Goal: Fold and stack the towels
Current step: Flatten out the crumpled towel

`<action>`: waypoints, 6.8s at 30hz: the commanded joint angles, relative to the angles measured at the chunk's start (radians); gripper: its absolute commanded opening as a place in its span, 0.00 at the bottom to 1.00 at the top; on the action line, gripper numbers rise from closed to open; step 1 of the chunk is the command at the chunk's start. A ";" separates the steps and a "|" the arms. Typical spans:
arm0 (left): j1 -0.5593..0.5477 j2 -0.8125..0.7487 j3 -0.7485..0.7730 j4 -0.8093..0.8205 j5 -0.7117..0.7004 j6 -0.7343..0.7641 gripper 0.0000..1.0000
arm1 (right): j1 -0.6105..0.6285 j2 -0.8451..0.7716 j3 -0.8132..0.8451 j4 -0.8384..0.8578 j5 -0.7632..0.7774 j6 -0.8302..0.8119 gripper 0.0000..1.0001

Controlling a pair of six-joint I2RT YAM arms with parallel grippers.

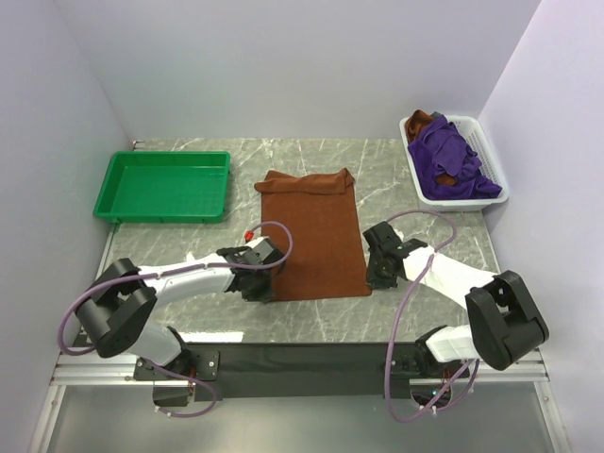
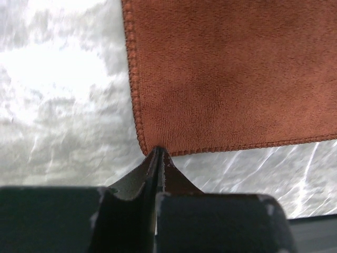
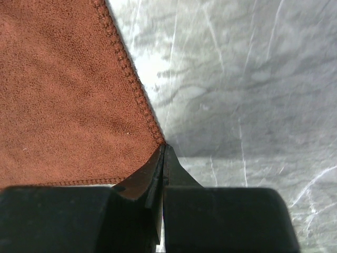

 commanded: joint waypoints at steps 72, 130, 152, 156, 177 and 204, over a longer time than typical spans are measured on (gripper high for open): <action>0.636 0.733 0.916 0.286 0.492 0.273 0.35 | -0.317 0.686 0.669 0.632 -0.456 -0.183 0.52; 0.637 0.668 0.892 0.262 0.509 0.280 0.01 | -0.339 0.767 0.784 0.606 -0.639 -0.110 0.04; 0.630 0.269 0.733 0.102 0.487 0.213 0.01 | -0.329 0.394 0.829 0.003 -0.428 -0.220 0.00; 0.614 0.123 0.594 0.076 0.455 0.194 0.01 | -0.319 0.254 0.690 -0.016 -0.428 -0.217 0.00; 0.472 -0.402 -0.041 0.033 0.423 0.010 0.01 | -0.133 -0.129 0.222 -0.125 -0.306 -0.146 0.00; 0.522 0.038 0.494 0.024 0.289 0.127 0.01 | -0.181 0.186 0.695 -0.094 -0.122 -0.185 0.00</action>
